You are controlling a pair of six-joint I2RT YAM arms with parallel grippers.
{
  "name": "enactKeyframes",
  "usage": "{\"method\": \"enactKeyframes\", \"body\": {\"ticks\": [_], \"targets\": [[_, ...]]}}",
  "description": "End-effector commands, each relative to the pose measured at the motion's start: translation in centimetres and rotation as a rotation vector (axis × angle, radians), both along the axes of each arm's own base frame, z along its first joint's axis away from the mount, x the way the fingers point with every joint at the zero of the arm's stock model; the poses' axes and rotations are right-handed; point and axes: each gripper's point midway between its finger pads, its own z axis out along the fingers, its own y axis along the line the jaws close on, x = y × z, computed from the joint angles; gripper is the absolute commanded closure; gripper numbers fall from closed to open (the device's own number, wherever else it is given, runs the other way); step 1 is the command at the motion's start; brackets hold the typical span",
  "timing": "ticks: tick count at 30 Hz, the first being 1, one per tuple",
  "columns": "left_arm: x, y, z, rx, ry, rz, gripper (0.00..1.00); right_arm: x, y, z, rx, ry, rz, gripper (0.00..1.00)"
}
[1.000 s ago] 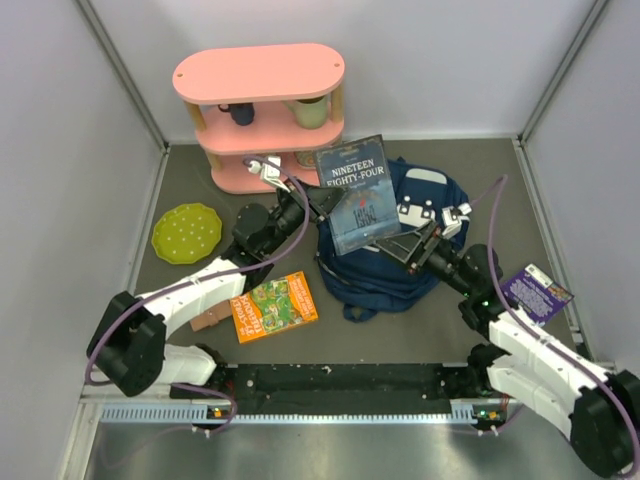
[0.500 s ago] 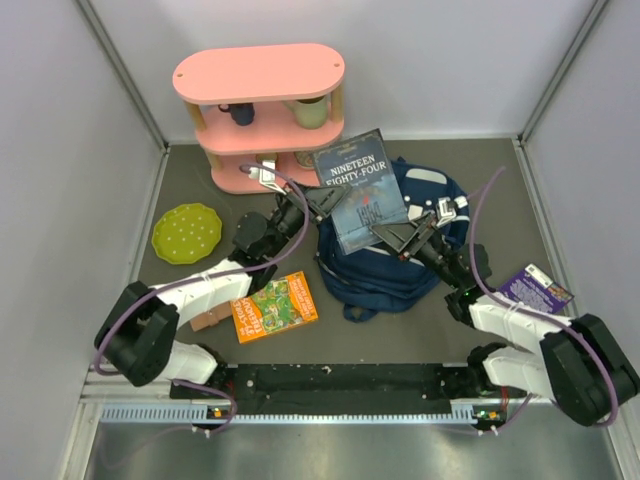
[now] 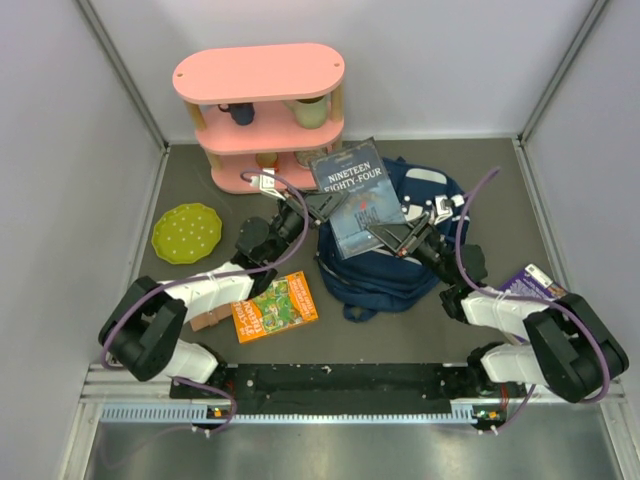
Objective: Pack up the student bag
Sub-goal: Pick up the book from the center of the board, then place the book in the student bag.
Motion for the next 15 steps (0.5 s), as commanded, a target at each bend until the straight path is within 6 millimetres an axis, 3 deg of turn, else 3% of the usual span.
{"method": "enactKeyframes", "body": {"ticks": [1,2,3,4,5,6,7,8,9,10,11,12,14,15], "targets": [[-2.3,0.4,5.0,-0.085,-0.169,-0.047,0.64,-1.4,-1.3,5.5,0.103,-0.195,-0.036,1.0],[-2.3,0.4,4.4,-0.026,-0.185,-0.035,0.5,-1.4,-1.4,5.3,0.087,-0.192,-0.045,1.0],[-1.8,-0.1,2.6,0.064,-0.141,-0.037,0.4,-1.0,-1.5,4.0,0.035,-0.152,-0.061,1.0],[-2.0,-0.4,1.4,0.141,-0.141,-0.053,0.31,-1.1,-2.6,4.6,0.026,-0.166,-0.101,1.0],[-2.2,-0.1,1.1,0.25,-0.208,-0.022,0.15,-1.0,-3.3,4.0,-0.011,-0.161,-0.142,1.0],[-1.9,-0.1,-1.8,0.394,-0.132,-0.028,0.08,-0.8,-4.1,3.9,-0.038,-0.148,-0.182,1.0],[-1.8,0.4,-2.8,0.481,-0.143,-0.005,0.03,0.5,-4.9,0.1,-0.151,-0.003,-0.242,1.0],[-1.9,1.1,-3.1,0.592,-0.219,0.021,0.01,-0.3,-6.6,2.5,-0.193,-0.105,-0.324,1.0],[-1.9,1.5,-3.8,0.662,-0.223,0.024,0.01,-0.1,-7.6,1.4,-0.27,-0.054,-0.381,1.0],[-2.2,1.9,-5.6,0.753,-0.209,0.004,0.01,0.5,-10.0,-1.9,-0.393,0.089,-0.494,1.0],[-2.6,1.9,-6.5,0.843,-0.276,-0.042,0.01,-0.2,-11.9,-0.2,-0.438,0.044,-0.574,1.0],[-2.7,1.7,-6.3,0.881,-0.304,-0.066,0.01,-0.4,-13.3,-0.2,-0.473,0.065,-0.637,1.0],[-4.1,0.7,-9.1,1.005,-0.364,-0.202,0.01,-1.0,-16.8,-1.6,-0.598,0.166,-0.768,1.0],[-4.1,0.0,-8.6,1.033,-0.402,-0.222,0.01,-1.3,-17.8,-1.3,-0.616,0.169,-0.803,1.0]]}}
